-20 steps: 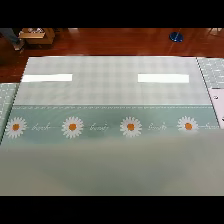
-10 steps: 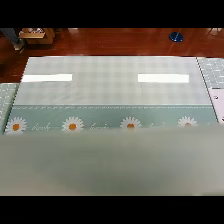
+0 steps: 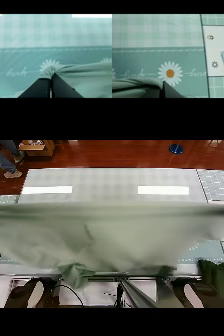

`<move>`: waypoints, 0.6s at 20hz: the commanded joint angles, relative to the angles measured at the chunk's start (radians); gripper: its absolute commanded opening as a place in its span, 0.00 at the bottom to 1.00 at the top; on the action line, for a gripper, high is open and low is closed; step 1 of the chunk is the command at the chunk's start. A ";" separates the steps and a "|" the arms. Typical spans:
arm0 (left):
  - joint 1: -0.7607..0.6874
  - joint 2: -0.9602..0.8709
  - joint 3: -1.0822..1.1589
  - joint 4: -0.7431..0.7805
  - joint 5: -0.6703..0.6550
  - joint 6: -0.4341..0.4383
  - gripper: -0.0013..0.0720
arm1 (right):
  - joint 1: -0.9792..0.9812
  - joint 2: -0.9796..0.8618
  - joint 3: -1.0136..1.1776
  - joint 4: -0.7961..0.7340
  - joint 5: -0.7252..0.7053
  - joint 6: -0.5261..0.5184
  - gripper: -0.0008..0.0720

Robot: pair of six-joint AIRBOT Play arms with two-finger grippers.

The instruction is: Fold the shirts.

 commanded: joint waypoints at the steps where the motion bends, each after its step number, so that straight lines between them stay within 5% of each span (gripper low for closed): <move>1: -0.024 -0.154 -0.163 0.048 0.092 0.031 0.04 | -0.001 -0.213 -0.083 0.017 -0.185 -0.032 0.05; 12: -0.244 -0.676 -0.158 0.037 0.773 0.060 0.04 | -0.001 -0.653 -0.083 0.179 -0.837 0.038 0.05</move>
